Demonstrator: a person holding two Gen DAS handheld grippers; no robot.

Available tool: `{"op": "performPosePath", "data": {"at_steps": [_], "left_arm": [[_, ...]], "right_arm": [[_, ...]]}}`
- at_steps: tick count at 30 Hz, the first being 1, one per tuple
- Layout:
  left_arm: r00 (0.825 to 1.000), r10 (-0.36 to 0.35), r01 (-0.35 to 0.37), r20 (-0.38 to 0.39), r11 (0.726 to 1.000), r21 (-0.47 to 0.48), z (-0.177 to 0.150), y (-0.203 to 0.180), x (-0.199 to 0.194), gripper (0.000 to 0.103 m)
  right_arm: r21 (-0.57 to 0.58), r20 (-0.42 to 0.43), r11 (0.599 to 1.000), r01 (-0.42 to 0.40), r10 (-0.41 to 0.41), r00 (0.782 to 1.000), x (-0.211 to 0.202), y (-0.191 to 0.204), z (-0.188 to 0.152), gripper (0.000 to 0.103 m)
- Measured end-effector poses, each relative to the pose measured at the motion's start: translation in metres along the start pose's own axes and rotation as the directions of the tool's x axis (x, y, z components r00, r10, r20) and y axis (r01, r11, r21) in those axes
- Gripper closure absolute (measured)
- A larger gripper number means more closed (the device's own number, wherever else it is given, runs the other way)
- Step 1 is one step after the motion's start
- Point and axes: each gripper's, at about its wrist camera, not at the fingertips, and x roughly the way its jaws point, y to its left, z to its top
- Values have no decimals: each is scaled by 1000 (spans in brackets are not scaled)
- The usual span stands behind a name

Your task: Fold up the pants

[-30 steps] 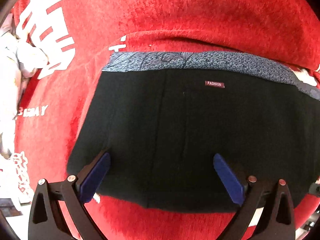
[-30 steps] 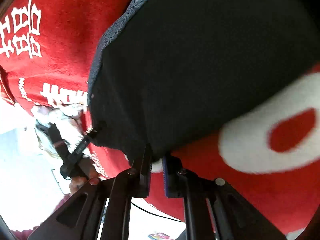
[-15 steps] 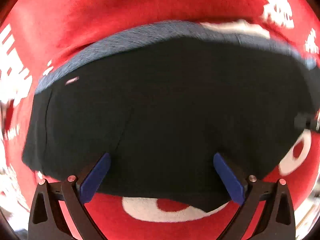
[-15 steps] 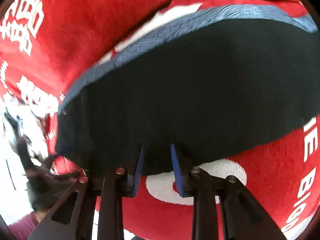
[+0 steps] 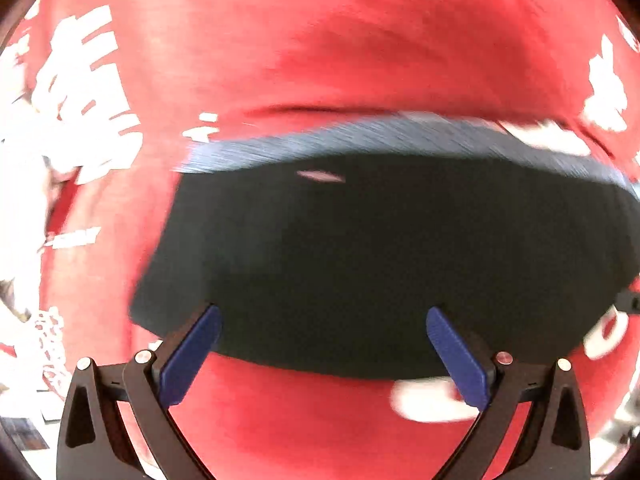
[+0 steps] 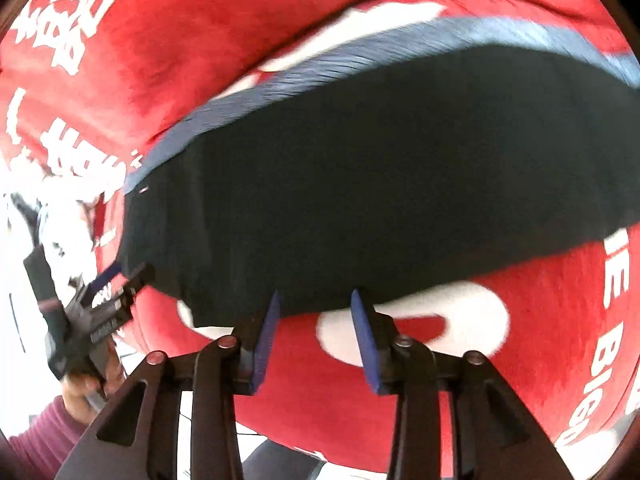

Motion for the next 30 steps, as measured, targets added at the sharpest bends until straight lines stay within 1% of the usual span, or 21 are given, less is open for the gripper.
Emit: {"op": "performPosePath", "data": {"at_steps": [2, 3, 5, 6, 7, 9, 11, 12, 14, 15, 16, 18, 19, 21, 22, 23, 24, 26, 27, 29, 30], "left_arm": [[1000, 21, -20, 22, 999, -47, 5, 30, -2, 0], [1000, 19, -17, 24, 996, -84, 9, 54, 2, 0], [999, -12, 16, 32, 992, -129, 16, 83, 9, 0], [997, -54, 61, 47, 987, -151, 17, 105, 13, 0], [995, -90, 96, 44, 983, -159, 16, 114, 17, 0], [986, -164, 163, 8, 972, -168, 14, 131, 33, 0], [974, -228, 222, -14, 961, -162, 11, 141, 48, 1], [967, -255, 248, -22, 956, -156, 7, 141, 51, 4], [945, -322, 312, -51, 939, -144, 6, 142, 60, 26], [932, -357, 345, -69, 929, -136, 4, 142, 65, 32], [925, -371, 360, -76, 924, -130, 4, 141, 66, 39], [918, -387, 377, -83, 919, -115, 2, 142, 71, 45], [914, -397, 386, -86, 915, -120, 2, 145, 73, 53], [896, -438, 426, -80, 895, -129, 1, 149, 67, 62], [889, -452, 442, -78, 890, -114, 0, 151, 63, 77], [900, -429, 422, -80, 902, -90, -2, 151, 61, 90], [902, -422, 417, -89, 906, -64, -6, 153, 60, 90], [895, -435, 429, -97, 900, -84, -13, 159, 66, 90], [894, -438, 430, -93, 898, -96, -13, 160, 67, 90], [903, -421, 412, -84, 905, -104, -14, 159, 66, 89], [913, -402, 394, -76, 914, -101, -15, 157, 63, 89]], "right_arm": [[-29, -12, 1000, 2, -2, 1000, 5, 17, 6, 57], [-38, -18, 999, 0, -1, 1000, 4, 18, 9, 57], [-47, -26, 999, -9, 8, 1000, 10, 34, 12, 57], [-58, -33, 998, -18, 16, 999, 15, 45, 14, 57], [-73, -41, 997, -27, 24, 999, 20, 55, 15, 57], [-116, -63, 992, -56, 49, 997, 31, 77, 16, 57], [-173, -90, 982, -77, 62, 994, 40, 99, 15, 57], [-196, -101, 977, -79, 60, 993, 47, 110, 15, 57], [-236, -125, 969, -78, 49, 991, 60, 130, 14, 57], [-251, -141, 964, -86, 52, 989, 68, 141, 14, 57], [-256, -153, 962, -95, 57, 987, 74, 148, 13, 57], [-266, -173, 958, -106, 61, 983, 82, 160, 13, 57], [-274, -184, 955, -111, 61, 981, 86, 166, 12, 57], [-286, -203, 951, -117, 59, 977, 92, 176, 10, 57], [-292, -213, 949, -120, 58, 975, 93, 179, 10, 57], [-300, -220, 946, -125, 59, 974, 93, 182, 11, 57], [-308, -225, 943, -129, 60, 972, 96, 189, 13, 57], [-322, -235, 937, -138, 62, 970, 101, 197, 15, 57], [-323, -242, 936, -137, 59, 969, 104, 199, 16, 57], [-312, -264, 940, -135, 51, 963, 113, 200, 18, 57], [-305, -273, 943, -133, 47, 961, 117, 199, 18, 57]]}}
